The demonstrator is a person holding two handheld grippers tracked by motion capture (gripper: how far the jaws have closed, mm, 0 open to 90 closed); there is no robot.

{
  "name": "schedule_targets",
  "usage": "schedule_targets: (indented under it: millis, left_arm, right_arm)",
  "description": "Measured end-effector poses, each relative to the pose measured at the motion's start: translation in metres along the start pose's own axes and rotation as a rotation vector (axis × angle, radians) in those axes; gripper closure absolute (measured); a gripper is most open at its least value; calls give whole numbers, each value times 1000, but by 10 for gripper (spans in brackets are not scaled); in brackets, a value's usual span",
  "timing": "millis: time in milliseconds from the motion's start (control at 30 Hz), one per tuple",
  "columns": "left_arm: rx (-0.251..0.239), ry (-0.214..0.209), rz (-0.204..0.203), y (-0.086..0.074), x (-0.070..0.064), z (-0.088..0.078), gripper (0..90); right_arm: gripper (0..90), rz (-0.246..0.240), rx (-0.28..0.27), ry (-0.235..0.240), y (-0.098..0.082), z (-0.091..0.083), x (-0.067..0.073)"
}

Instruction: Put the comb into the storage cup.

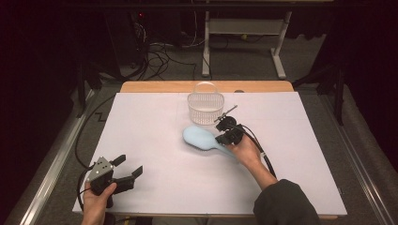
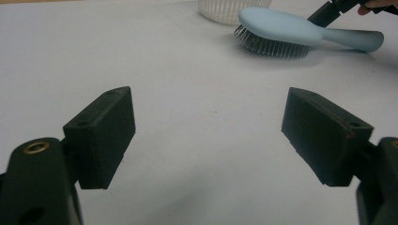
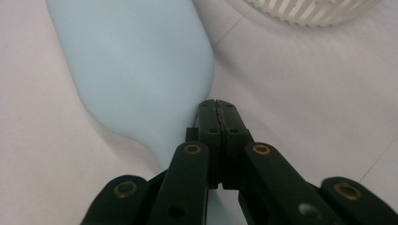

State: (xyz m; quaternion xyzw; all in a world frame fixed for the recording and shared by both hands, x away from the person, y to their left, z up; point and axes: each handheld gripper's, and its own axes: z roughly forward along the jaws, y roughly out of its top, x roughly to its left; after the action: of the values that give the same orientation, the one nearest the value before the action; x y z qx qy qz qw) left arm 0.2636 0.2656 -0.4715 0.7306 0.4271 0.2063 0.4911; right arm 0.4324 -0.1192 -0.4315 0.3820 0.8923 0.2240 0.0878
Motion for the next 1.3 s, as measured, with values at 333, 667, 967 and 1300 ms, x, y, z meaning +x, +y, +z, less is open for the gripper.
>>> schedule_targets:
  millis: [333,667,967,1300]
  left_arm:
    - [0,1,0,0,0,0,188]
    - [4,1,-1,0,0,1,188]
    - [12,0,7,0,0,2,188]
    - [13,9,14,1,0,1,189]
  right_arm:
    - [900,-12,-9,13,-5,-6,8]
    - [900,-28,-15,15,-8,-10,13]
    - [900,-45,-9,4,-14,-13,20]
    - [900,-39,-10,-5,-18,-16,28]
